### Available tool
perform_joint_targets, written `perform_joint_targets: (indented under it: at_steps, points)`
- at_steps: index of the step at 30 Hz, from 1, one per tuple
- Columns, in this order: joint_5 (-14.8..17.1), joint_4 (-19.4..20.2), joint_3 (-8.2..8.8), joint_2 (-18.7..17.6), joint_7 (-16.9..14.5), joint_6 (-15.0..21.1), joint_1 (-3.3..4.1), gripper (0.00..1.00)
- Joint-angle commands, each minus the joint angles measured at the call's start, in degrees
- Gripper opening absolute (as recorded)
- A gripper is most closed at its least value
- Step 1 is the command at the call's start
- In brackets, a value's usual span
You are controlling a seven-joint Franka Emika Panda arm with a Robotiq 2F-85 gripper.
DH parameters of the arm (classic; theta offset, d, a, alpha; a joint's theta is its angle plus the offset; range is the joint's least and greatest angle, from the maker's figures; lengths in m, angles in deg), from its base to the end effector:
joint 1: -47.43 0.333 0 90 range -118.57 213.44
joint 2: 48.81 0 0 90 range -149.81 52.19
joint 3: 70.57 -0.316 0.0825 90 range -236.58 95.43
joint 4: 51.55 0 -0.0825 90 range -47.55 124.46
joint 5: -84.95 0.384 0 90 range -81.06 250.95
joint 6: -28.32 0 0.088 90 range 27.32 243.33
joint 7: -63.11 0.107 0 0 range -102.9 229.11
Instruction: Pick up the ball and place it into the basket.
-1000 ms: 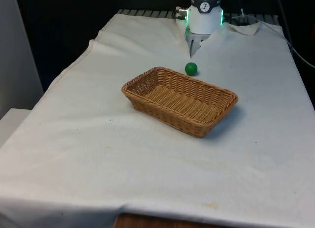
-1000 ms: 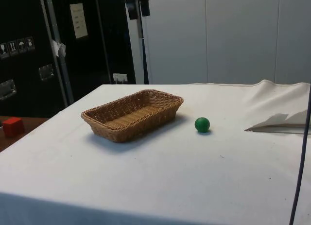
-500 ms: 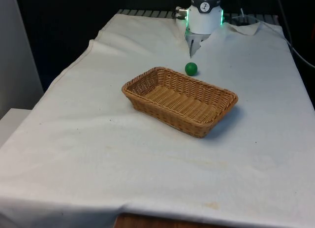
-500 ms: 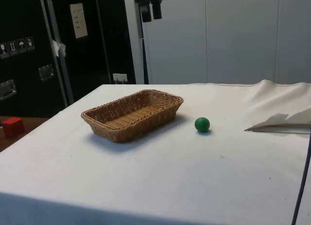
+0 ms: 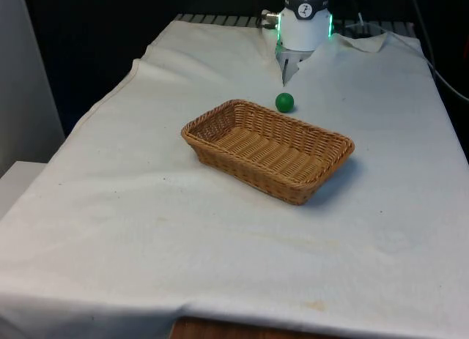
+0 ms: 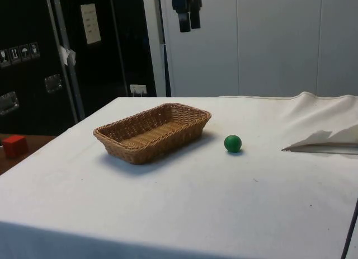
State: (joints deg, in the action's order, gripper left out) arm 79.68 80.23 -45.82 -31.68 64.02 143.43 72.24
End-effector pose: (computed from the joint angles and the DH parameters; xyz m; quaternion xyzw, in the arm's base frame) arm 0.4618 -0.0123 0.4544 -0.9995 -0.0215 0.0081 0.0202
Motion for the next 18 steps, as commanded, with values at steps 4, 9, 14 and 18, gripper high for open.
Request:
perform_joint_targets:
  at_steps: [4,9,14,18]
  points:
    - [-2.0,3.2,-0.29,1.7,1.4,2.4,-0.34,1.00]
    - [-3.2,5.1,-0.23,2.1,2.3,3.8,-0.34,1.00]
    - [-4.2,8.3,-0.11,2.9,3.3,6.8,-0.69,1.00]
    - [-4.8,10.1,0.11,3.3,3.8,8.5,-0.74,1.00]
